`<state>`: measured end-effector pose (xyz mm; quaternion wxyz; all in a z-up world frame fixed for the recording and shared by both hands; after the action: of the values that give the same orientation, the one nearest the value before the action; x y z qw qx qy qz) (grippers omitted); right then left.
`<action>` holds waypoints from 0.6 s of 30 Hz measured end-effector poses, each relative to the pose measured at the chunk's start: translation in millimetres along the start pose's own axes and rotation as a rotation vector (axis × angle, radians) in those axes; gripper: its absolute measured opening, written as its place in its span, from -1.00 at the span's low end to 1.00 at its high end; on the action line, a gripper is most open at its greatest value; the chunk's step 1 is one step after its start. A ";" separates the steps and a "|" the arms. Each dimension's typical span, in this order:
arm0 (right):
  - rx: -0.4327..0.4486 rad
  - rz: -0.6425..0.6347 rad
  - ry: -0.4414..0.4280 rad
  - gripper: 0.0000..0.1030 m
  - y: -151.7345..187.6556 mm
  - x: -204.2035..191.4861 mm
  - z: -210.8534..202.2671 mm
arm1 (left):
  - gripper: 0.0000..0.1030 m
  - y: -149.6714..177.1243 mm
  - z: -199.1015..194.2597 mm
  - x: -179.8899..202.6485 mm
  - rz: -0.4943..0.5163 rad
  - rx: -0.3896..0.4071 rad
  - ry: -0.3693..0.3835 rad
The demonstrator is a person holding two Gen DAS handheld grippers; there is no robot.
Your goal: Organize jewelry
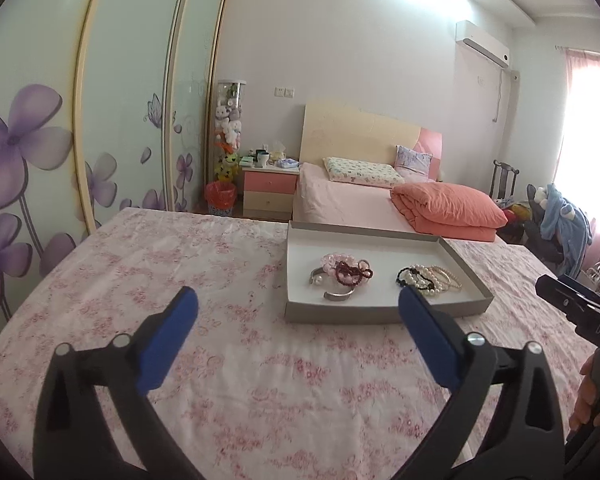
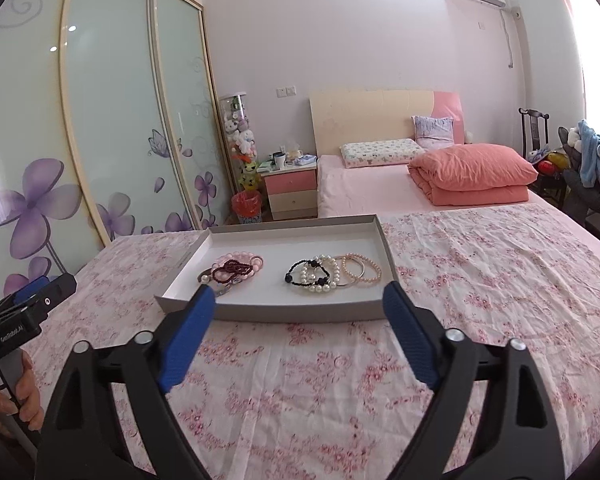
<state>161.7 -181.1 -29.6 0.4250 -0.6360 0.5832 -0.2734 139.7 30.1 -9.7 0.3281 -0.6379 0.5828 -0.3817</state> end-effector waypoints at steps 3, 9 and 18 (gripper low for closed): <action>0.010 -0.015 0.010 0.91 6.4 -5.1 -6.1 | 0.92 6.6 -7.7 5.0 0.016 0.003 -0.014; 0.025 -0.020 0.024 0.97 22.7 -6.8 -13.7 | 0.92 20.3 -10.7 12.5 0.038 0.007 -0.048; 0.078 -0.059 0.039 0.97 32.0 -11.5 -25.8 | 0.92 32.8 -16.5 17.4 0.062 0.031 -0.070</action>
<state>121.8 -174.2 -42.8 0.4297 -0.6302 0.5615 -0.3208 109.7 9.8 -28.1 0.3699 -0.6273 0.5846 -0.3577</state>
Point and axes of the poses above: each gripper's, at about its wrist camera, not at the fingertips, and z roughly the way its jaws point, x to its right, y to its underside, the point moved 8 cm from there along z, roughly the way its jaws point, and after that the axes turned 4 degrees about -x, right-handed, at the moved point
